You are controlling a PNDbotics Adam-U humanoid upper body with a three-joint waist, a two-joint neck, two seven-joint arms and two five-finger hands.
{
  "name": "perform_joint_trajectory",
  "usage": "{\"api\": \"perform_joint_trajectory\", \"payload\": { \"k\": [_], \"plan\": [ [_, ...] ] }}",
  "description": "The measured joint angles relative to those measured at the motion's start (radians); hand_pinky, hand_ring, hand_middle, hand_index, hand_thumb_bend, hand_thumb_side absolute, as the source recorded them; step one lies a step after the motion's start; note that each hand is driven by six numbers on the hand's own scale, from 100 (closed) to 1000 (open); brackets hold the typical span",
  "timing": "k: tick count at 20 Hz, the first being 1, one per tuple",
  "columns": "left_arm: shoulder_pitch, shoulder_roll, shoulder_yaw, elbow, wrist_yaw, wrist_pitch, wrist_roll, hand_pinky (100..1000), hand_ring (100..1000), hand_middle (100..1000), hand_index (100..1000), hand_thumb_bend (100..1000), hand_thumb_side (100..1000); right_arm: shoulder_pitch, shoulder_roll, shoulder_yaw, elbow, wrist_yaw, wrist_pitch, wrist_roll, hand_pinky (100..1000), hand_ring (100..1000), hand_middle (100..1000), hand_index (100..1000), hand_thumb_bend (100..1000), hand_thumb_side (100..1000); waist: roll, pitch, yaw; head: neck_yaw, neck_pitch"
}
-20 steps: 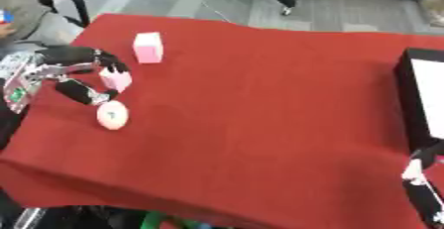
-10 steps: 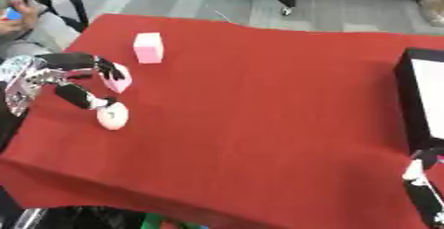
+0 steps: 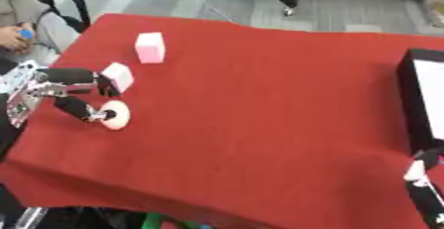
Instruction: Pick up the objects with one hand, pass them to the other hand, and then place them into the box on the other side of the table.
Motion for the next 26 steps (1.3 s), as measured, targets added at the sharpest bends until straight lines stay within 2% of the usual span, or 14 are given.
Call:
{"api": "perform_joint_trajectory", "payload": {
  "k": [1, 2, 4, 7, 10, 15, 21, 26],
  "plan": [
    [0.002, 0.000, -0.002, 0.001, -0.003, 0.002, -0.002, 827, 663, 639, 805, 269, 593, 0.000, 0.000, 0.000, 0.000, 0.000, 0.000, 0.000, 591, 957, 740, 538, 100, 135, 0.000, 0.000, 0.000, 0.000, 0.000],
    [0.004, 0.000, -0.003, 0.001, -0.005, 0.003, -0.003, 808, 620, 590, 760, 243, 479, 0.000, 0.000, 0.000, 0.000, 0.000, 0.000, 0.000, 591, 957, 741, 538, 100, 136, 0.000, 0.000, 0.000, 0.000, 0.000],
    [0.008, -0.001, -0.003, 0.002, -0.006, 0.006, -0.006, 762, 550, 516, 682, 214, 392, 0.000, 0.000, 0.000, 0.000, 0.000, 0.000, 0.000, 591, 957, 741, 538, 100, 137, 0.000, -0.001, 0.001, 0.000, 0.000],
    [0.009, -0.001, 0.002, 0.006, 0.001, 0.011, -0.011, 703, 475, 439, 587, 188, 317, 0.000, 0.000, 0.000, 0.000, 0.000, 0.000, 0.000, 591, 957, 741, 539, 100, 137, 0.000, -0.001, 0.002, 0.000, 0.000],
    [0.016, -0.009, 0.020, 0.002, 0.029, 0.012, -0.012, 674, 443, 404, 546, 100, 286, 0.000, 0.000, 0.000, 0.000, 0.000, 0.000, 0.000, 592, 956, 741, 539, 100, 138, 0.001, -0.001, 0.003, 0.000, 0.000],
    [0.021, -0.024, 0.079, -0.056, 0.139, 0.015, -0.015, 673, 431, 387, 531, 100, 260, 0.000, 0.000, 0.000, 0.000, 0.000, 0.000, 0.000, 592, 956, 741, 539, 100, 136, -0.001, -0.001, 0.008, 0.000, 0.000],
    [-0.015, -0.081, 0.171, -0.191, 0.381, 0.046, -0.046, 661, 411, 375, 521, 100, 248, 0.001, 0.000, 0.001, 0.000, 0.000, 0.000, 0.000, 594, 955, 743, 541, 100, 132, -0.007, -0.005, 0.017, -0.008, 0.000],
    [-0.059, -0.191, 0.205, -0.316, 0.594, 0.131, -0.131, 663, 413, 381, 525, 100, 259, 0.000, -0.006, 0.033, -0.005, 0.000, 0.000, 0.000, 596, 953, 746, 549, 100, 150, -0.023, -0.006, 0.024, -0.040, 0.000]
  ]
}}
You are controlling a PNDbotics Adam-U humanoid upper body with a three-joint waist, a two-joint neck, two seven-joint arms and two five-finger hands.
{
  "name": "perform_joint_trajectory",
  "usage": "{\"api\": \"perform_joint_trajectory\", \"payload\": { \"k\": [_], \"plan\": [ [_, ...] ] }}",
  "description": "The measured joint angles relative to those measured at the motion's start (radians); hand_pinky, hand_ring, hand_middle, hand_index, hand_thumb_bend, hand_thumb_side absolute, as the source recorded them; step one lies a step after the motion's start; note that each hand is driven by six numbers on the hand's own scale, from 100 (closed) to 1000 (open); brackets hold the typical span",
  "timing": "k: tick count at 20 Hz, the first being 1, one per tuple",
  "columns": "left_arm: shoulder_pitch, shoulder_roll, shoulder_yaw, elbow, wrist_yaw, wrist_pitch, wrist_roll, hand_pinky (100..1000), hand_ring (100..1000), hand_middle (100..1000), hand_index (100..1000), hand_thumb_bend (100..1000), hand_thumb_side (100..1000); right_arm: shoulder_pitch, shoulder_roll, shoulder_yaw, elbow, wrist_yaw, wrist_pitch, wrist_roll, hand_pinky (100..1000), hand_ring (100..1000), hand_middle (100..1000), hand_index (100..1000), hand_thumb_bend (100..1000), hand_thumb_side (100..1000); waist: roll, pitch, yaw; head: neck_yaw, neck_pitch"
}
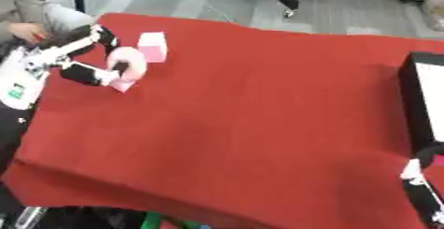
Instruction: Pick up the objects with one hand, pass them to the other hand, and then place them into the box on the other side of the table.
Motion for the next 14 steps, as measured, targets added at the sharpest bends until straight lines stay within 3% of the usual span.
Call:
{"api": "perform_joint_trajectory", "payload": {
  "k": [5, 9, 14],
  "plan": [
    [-0.048, -0.133, -0.040, -0.083, 0.082, 0.093, -0.093, 663, 419, 389, 532, 100, 270, -0.020, -0.049, 0.093, -0.052, 0.005, 0.006, 0.006, 616, 957, 764, 611, 100, 170, -0.021, 0.000, 0.012, -0.073, 0.000],
    [-0.070, -0.253, -0.093, -0.123, 0.077, 0.130, -0.130, 659, 417, 389, 531, 100, 283, -0.067, -0.089, 0.145, -0.074, 0.049, 0.039, 0.039, 642, 1000, 782, 677, 100, 177, -0.035, 0.000, 0.021, -0.139, 0.000],
    [-0.077, -0.363, -0.123, -0.140, 0.048, 0.166, -0.166, 656, 416, 388, 530, 100, 294, -0.122, -0.123, 0.192, -0.077, 0.111, 0.052, 0.063, 685, 1000, 776, 693, 100, 171, -0.051, 0.001, 0.025, -0.200, 0.000]
  ]
}}
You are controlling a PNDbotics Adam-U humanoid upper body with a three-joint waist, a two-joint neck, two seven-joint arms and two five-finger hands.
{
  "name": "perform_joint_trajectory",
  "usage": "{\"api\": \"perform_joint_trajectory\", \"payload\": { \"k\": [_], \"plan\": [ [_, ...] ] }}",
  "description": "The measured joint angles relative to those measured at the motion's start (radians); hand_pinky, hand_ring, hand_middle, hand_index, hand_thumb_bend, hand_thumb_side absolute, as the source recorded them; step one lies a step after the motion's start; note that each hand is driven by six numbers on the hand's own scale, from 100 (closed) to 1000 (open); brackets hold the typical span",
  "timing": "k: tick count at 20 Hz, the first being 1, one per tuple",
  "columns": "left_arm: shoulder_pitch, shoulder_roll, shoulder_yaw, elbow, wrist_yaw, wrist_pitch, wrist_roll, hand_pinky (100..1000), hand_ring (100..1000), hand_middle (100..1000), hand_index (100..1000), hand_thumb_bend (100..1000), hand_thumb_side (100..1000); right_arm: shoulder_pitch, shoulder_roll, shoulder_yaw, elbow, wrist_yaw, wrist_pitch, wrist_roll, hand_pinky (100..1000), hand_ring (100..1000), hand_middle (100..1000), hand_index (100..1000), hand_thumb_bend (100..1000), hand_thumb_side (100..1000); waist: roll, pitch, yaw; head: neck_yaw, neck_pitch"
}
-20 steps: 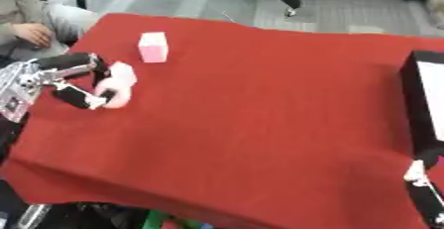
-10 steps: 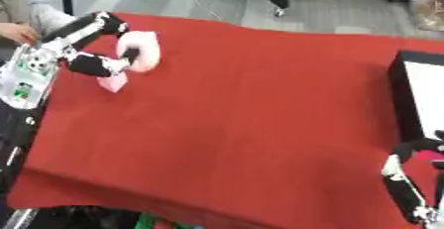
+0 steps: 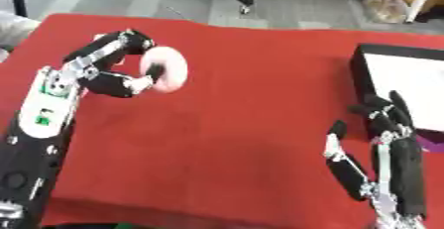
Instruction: Pick up the objects with one hand, pass them to the other hand, and then place them into the box on the other side of the table.
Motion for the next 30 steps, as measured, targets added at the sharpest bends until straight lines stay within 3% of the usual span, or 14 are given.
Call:
{"api": "perform_joint_trajectory", "payload": {
  "k": [8, 13, 17, 20, 30],
  "plan": [
    [-0.025, -0.104, -0.059, 0.013, -0.007, 0.032, -0.032, 656, 417, 390, 531, 100, 359, -0.103, -0.036, 0.051, -0.005, 0.069, -0.069, 0.101, 739, 1000, 801, 760, 100, 170, -0.008, 0.006, 0.000, -0.033, 0.000],
    [-0.053, -0.142, -0.137, 0.038, 0.048, 0.041, -0.041, 660, 420, 394, 534, 100, 408, -0.156, -0.055, 0.064, -0.005, 0.079, -0.130, 0.177, 762, 1000, 826, 847, 105, 245, -0.011, 0.009, -0.004, -0.039, 0.000],
    [-0.079, -0.159, -0.197, 0.045, 0.116, 0.053, -0.053, 662, 421, 395, 535, 100, 429, -0.188, -0.066, 0.065, -0.005, 0.080, -0.181, 0.233, 776, 1000, 837, 889, 275, 308, -0.011, 0.012, -0.007, -0.042, 0.000],
    [-0.095, -0.167, -0.227, 0.045, 0.162, 0.066, -0.066, 663, 423, 396, 536, 100, 434, -0.205, -0.068, 0.066, -0.005, 0.080, -0.217, 0.275, 782, 1000, 837, 906, 352, 327, -0.013, 0.013, -0.008, -0.043, 0.000],
    [-0.130, -0.186, -0.266, 0.039, 0.229, 0.096, -0.093, 666, 425, 398, 537, 100, 427, -0.236, -0.074, 0.083, -0.005, 0.087, -0.280, 0.359, 783, 988, 827, 900, 367, 306, -0.020, 0.018, -0.014, -0.042, 0.000]
  ]
}}
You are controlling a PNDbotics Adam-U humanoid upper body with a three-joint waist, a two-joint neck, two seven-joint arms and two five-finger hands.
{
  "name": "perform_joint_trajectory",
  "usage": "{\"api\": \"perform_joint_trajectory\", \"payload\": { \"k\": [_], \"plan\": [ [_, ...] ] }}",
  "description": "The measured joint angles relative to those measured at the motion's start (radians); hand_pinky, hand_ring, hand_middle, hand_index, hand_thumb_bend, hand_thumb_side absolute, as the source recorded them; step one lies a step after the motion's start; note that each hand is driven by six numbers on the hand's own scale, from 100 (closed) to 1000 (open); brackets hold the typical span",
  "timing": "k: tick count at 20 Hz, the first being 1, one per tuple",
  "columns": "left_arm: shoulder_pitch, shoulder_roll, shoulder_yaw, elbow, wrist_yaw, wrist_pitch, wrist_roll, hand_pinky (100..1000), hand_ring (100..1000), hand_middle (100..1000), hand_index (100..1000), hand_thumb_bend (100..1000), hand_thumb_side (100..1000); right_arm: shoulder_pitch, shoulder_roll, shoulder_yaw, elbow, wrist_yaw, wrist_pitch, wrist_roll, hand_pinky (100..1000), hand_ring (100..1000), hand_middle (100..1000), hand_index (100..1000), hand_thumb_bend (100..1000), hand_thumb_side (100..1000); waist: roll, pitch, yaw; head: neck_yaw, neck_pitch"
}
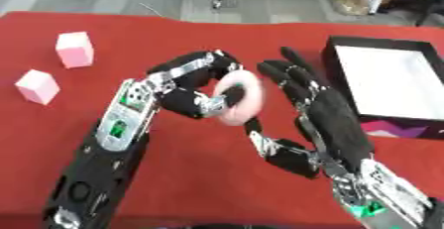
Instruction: Pick up the objects with one hand, pass them to the other hand, and then place them into the box on the other side of the table.
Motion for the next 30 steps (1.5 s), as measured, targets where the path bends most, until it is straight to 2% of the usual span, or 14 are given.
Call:
{"api": "perform_joint_trajectory", "payload": {
  "k": [4, 6, 8, 9, 10, 11, 12, 15, 17, 19, 20, 23, 26, 30],
  "plan": [
    [-0.002, -0.001, -0.014, -0.004, 0.018, 0.010, -0.004, 667, 426, 399, 538, 100, 434, -0.004, 0.000, 0.000, 0.000, 0.000, -0.006, 0.011, 777, 964, 795, 885, 331, 293, -0.002, 0.000, 0.000, 0.000, 0.000],
    [-0.004, -0.001, -0.023, -0.006, 0.027, 0.017, -0.006, 669, 429, 401, 540, 100, 436, -0.004, 0.000, 0.000, 0.000, 0.000, -0.007, 0.015, 767, 947, 771, 860, 281, 271, -0.002, 0.000, 0.000, 0.000, 0.000],
    [-0.005, -0.001, -0.031, -0.007, 0.035, 0.022, -0.008, 670, 432, 403, 542, 100, 436, -0.004, -0.001, 0.000, -0.003, 0.001, -0.007, 0.015, 740, 918, 727, 785, 197, 224, -0.002, 0.000, 0.000, 0.000, 0.000],
    [-0.005, -0.001, -0.034, -0.007, 0.039, 0.025, -0.008, 671, 434, 405, 544, 100, 436, -0.005, -0.001, 0.000, -0.005, 0.001, -0.006, 0.014, 725, 902, 695, 727, 124, 191, -0.002, 0.000, -0.001, 0.000, 0.000],
    [-0.005, -0.001, -0.039, -0.007, 0.040, 0.027, -0.009, 672, 435, 406, 545, 100, 437, -0.006, -0.001, 0.000, -0.007, 0.001, -0.004, 0.010, 715, 891, 665, 681, 100, 159, -0.002, 0.000, -0.001, 0.000, 0.000],
    [-0.005, -0.001, -0.044, -0.007, 0.042, 0.028, -0.010, 672, 436, 407, 546, 100, 437, -0.009, -0.001, 0.000, -0.008, 0.001, 0.001, 0.004, 710, 885, 648, 659, 100, 147, -0.002, 0.000, -0.001, 0.000, 0.000],
    [-0.006, -0.001, -0.047, -0.008, 0.045, 0.029, -0.010, 675, 441, 411, 550, 100, 439, -0.009, -0.001, 0.000, -0.009, 0.001, 0.007, -0.005, 687, 852, 575, 549, 100, 100, -0.002, 0.000, -0.001, 0.000, 0.000],
    [-0.007, -0.001, -0.059, -0.015, 0.051, 0.031, -0.012, 684, 457, 427, 569, 100, 456, -0.010, -0.001, 0.000, -0.009, 0.000, 0.031, -0.042, 651, 815, 510, 398, 100, 100, -0.002, 0.000, -0.002, -0.001, 0.000],
    [-0.007, -0.004, -0.065, -0.021, 0.054, 0.031, -0.012, 692, 473, 447, 592, 100, 478, -0.011, -0.001, 0.001, -0.009, -0.006, 0.048, -0.083, 636, 799, 490, 342, 100, 100, -0.002, 0.000, -0.004, -0.001, 0.000],
    [-0.007, -0.005, -0.071, -0.025, 0.052, 0.031, -0.011, 694, 480, 455, 601, 100, 496, -0.012, -0.001, 0.003, -0.009, -0.019, 0.063, -0.135, 631, 796, 485, 321, 100, 100, -0.001, 0.000, -0.005, -0.003, 0.000],
    [-0.007, -0.005, -0.073, -0.025, 0.048, 0.030, -0.011, 698, 492, 470, 619, 100, 531, -0.012, -0.001, 0.006, -0.009, -0.027, 0.068, -0.159, 627, 792, 481, 287, 100, 100, -0.001, 0.001, -0.005, -0.004, 0.000],
    [-0.004, -0.005, -0.076, -0.025, 0.036, 0.025, -0.008, 704, 509, 491, 647, 100, 592, -0.012, -0.001, 0.007, -0.008, -0.046, 0.075, -0.217, 621, 789, 476, 262, 100, 100, -0.001, 0.001, -0.005, -0.009, 0.000],
    [0.005, -0.005, -0.072, -0.019, 0.021, 0.023, -0.007, 712, 542, 530, 692, 100, 711, -0.011, -0.001, 0.007, -0.008, -0.062, 0.079, -0.261, 610, 775, 460, 233, 100, 100, -0.001, 0.001, -0.006, -0.013, 0.000],
    [0.018, -0.008, -0.047, -0.006, 0.007, 0.028, -0.009, 714, 565, 560, 724, 100, 812, -0.011, -0.001, 0.006, -0.008, -0.078, 0.087, -0.317, 597, 760, 444, 203, 100, 100, -0.001, 0.001, -0.006, -0.020, 0.000]
  ]
}}
